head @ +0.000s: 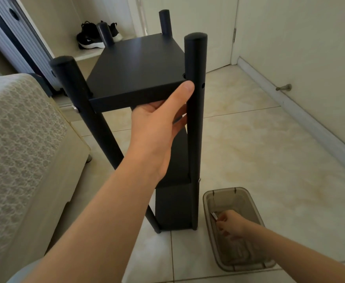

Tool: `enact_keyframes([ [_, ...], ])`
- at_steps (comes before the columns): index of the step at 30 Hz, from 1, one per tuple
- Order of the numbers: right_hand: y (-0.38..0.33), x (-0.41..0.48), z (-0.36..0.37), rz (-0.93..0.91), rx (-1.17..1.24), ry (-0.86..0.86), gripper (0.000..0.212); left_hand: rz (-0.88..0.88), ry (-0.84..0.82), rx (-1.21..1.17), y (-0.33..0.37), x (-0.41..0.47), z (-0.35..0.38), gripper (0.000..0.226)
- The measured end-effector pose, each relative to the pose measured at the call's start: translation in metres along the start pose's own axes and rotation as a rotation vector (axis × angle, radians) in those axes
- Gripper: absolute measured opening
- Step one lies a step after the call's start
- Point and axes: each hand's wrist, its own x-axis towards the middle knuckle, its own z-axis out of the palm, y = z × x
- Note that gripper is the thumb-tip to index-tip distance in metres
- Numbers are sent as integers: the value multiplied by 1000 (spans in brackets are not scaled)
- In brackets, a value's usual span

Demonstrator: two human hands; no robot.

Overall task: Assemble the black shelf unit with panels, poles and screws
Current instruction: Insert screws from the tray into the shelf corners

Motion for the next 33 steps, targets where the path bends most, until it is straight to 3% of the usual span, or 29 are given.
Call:
enact_keyframes([
  [3, 6, 10, -12, 2, -126, 41, 5, 9, -5, -11, 0, 0, 0, 17],
  [6, 9, 20, -17, 14, -255, 83, 25, 7, -8, -17, -1, 0, 2, 7],
  [8, 10, 29, -14, 18, -285, 107, 28, -3, 2, -6, -2, -1, 3, 7],
  [11, 10, 41, -9, 30, -345, 88, 10, -16, 6, 19, -1, -2, 3, 20],
  [13, 8, 47, -5, 28, -394, 69, 16, -28, 9, 10, 1, -3, 3, 32],
  [15, 6, 53, -2, 23, -393, 49, 21, -32, 0, -1, 1, -4, 3, 29],
  [18, 2, 63, 4, 12, -358, 41, 9, -31, -19, -19, 0, -5, 2, 19],
  [24, 9, 75, 10, -7, -380, 28, 21, -45, -28, -44, -2, -4, 1, 34],
  [33, 13, 75, 15, -80, -457, 97, 10, -71, -34, -64, -2, -4, 3, 39],
])
